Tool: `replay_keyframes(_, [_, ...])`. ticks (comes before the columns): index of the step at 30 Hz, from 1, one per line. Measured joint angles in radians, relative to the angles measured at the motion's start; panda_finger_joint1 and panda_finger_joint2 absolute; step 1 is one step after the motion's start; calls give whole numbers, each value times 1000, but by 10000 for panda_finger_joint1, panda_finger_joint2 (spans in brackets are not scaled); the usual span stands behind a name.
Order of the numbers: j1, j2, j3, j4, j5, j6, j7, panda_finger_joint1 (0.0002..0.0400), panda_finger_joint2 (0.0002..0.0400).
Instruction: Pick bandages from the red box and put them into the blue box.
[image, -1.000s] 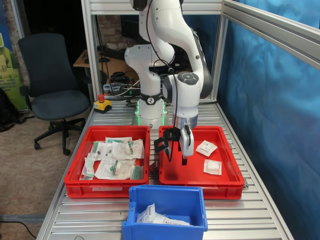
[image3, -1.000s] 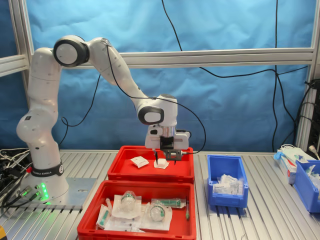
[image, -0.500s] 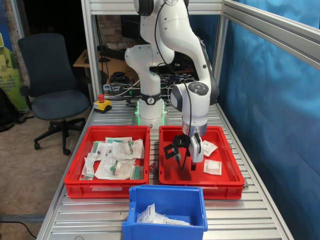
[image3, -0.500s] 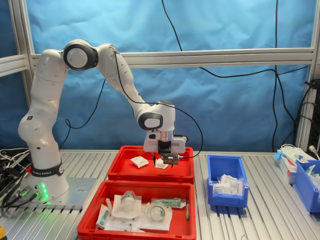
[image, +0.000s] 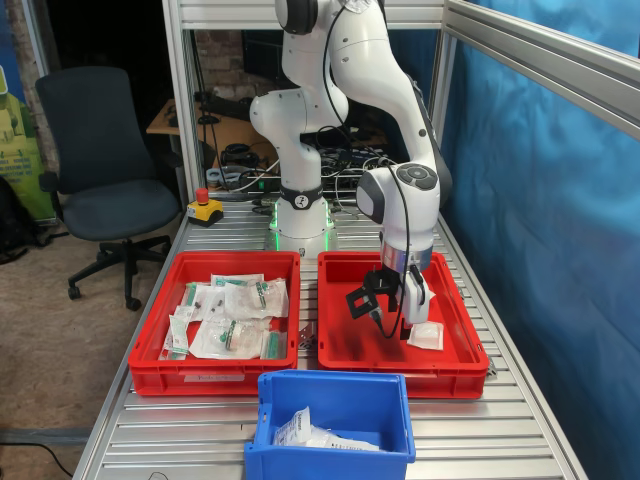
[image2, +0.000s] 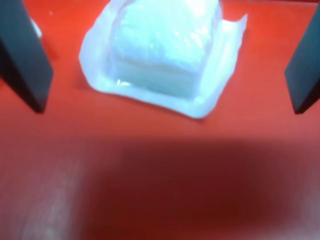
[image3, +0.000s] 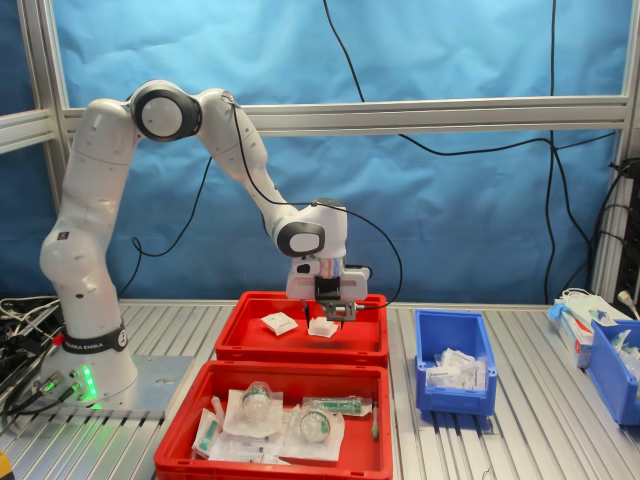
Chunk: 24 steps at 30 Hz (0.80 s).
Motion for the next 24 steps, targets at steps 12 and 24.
replay_keyframes(12, [42, 36, 1, 38, 0, 3, 65, 400, 400])
replay_keyframes(24, [76, 114, 1, 100, 0, 6, 97, 400, 400])
